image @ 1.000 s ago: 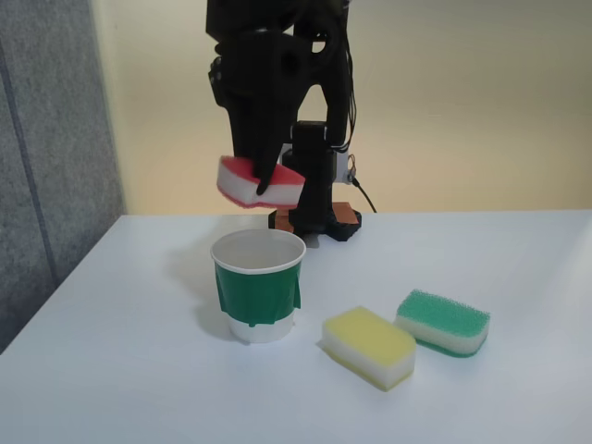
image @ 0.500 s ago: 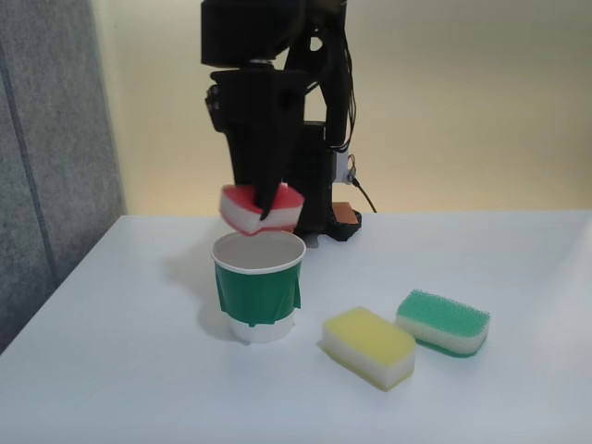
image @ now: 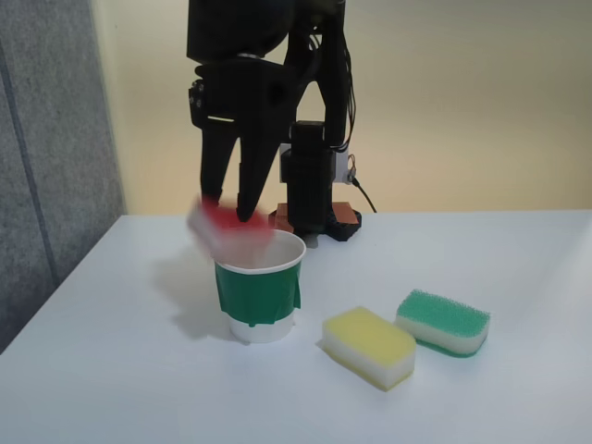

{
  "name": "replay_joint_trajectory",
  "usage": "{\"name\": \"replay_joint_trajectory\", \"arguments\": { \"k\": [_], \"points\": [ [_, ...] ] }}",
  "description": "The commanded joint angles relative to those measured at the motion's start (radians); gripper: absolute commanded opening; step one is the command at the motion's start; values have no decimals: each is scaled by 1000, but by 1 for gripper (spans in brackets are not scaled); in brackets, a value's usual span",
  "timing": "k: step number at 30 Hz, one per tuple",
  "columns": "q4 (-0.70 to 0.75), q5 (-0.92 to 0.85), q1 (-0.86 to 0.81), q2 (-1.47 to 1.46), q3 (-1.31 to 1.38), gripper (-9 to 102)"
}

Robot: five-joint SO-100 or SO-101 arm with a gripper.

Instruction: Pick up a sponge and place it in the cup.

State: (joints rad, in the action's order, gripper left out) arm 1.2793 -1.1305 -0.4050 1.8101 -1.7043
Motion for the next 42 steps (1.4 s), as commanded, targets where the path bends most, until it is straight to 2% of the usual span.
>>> {"name": "replay_joint_trajectory", "arguments": {
  "k": [1,8,14,18,21,25,42],
  "points": [
    [-5,-17,2,44,20,26],
    [-18,14,18,78,-3,27],
    [23,164,52,199,-106,15],
    [60,307,100,357,-238,0],
    [61,448,152,506,-380,0],
    [51,552,201,712,-568,0],
    [-103,641,218,1313,-1109,0]
  ]
}}
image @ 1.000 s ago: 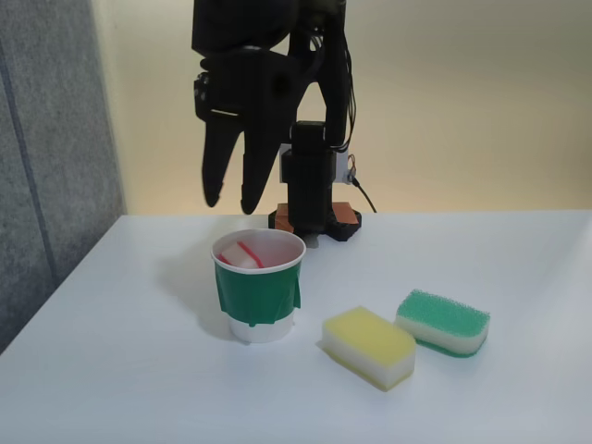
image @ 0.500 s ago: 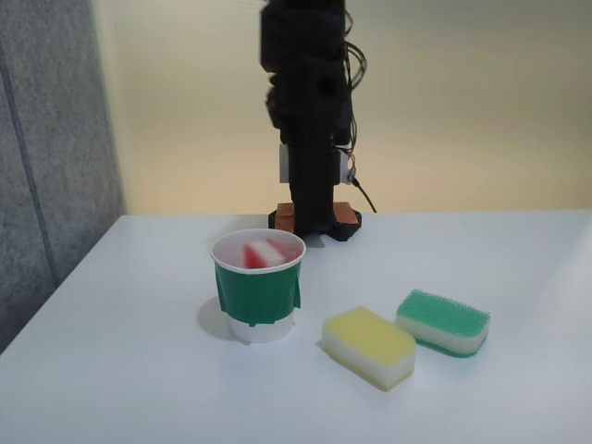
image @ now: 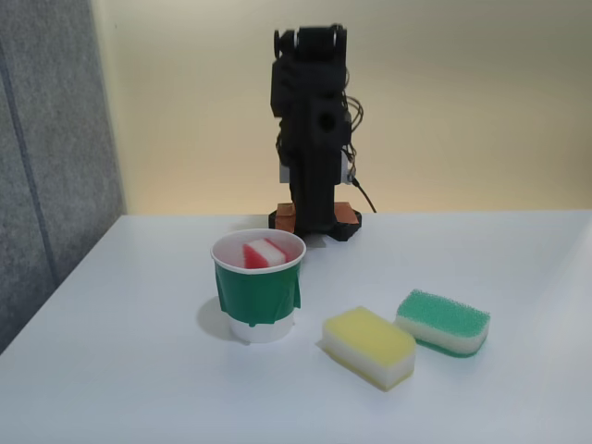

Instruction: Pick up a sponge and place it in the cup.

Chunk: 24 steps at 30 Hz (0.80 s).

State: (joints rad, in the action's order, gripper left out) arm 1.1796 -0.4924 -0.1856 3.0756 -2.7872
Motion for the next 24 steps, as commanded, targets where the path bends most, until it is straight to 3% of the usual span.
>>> {"name": "replay_joint_trajectory", "arguments": {
  "k": [1,12,24],
  "points": [
    [-5,8,2,75,-51,0],
    [-57,109,55,187,-222,0],
    [29,178,169,186,-304,0]
  ]
}}
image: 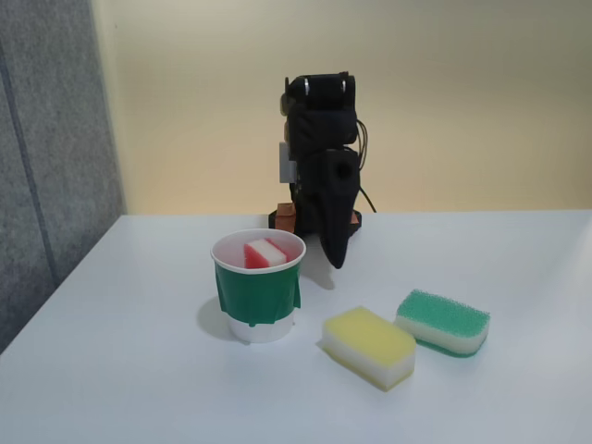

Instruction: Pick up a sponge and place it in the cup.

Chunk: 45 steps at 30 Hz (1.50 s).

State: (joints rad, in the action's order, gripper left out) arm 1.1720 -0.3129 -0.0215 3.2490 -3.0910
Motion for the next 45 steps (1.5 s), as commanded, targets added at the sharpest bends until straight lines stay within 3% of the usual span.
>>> {"name": "replay_joint_trajectory", "arguments": {
  "k": [1,7,25,33,45],
  "points": [
    [58,-2,6,12,0,0],
    [195,-2,11,12,0,0],
    [196,2,6,14,0,0],
    [221,354,64,12,0,0],
    [213,400,41,14,0,0]
  ]
}}
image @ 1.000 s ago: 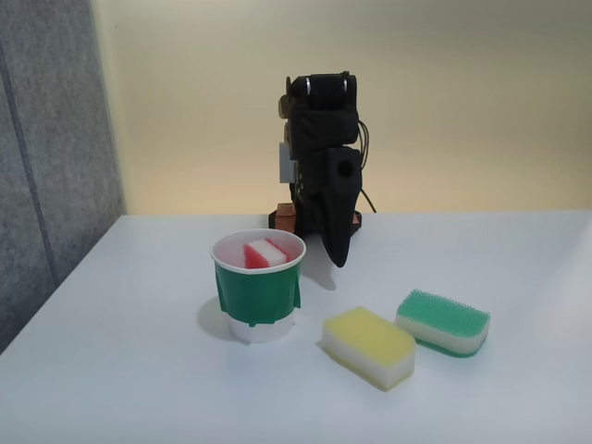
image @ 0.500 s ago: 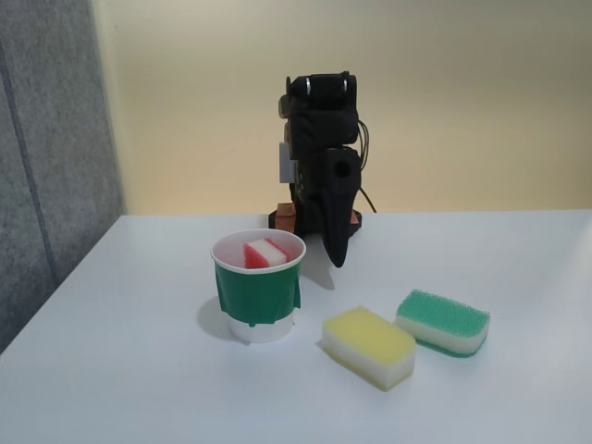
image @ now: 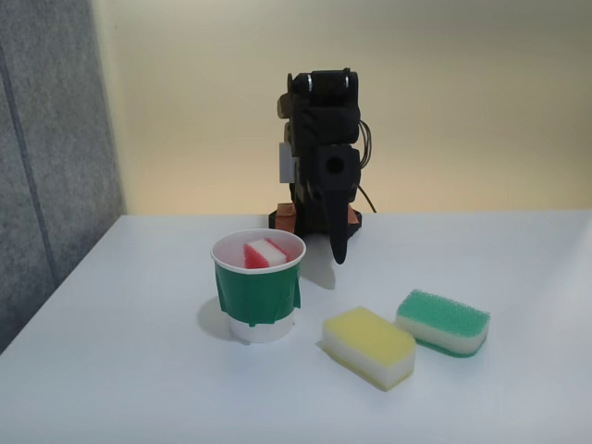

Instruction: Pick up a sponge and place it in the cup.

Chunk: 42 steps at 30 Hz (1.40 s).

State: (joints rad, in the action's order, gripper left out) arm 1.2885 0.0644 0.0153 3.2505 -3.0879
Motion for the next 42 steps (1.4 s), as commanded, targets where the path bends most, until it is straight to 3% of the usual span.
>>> {"name": "replay_joint_trajectory", "arguments": {
  "k": [1,6,11,42],
  "points": [
    [97,23,5,12,-3,0],
    [97,21,-3,12,-3,0],
    [112,-95,5,12,-3,0],
    [112,-95,-11,12,-3,0]
  ]
}}
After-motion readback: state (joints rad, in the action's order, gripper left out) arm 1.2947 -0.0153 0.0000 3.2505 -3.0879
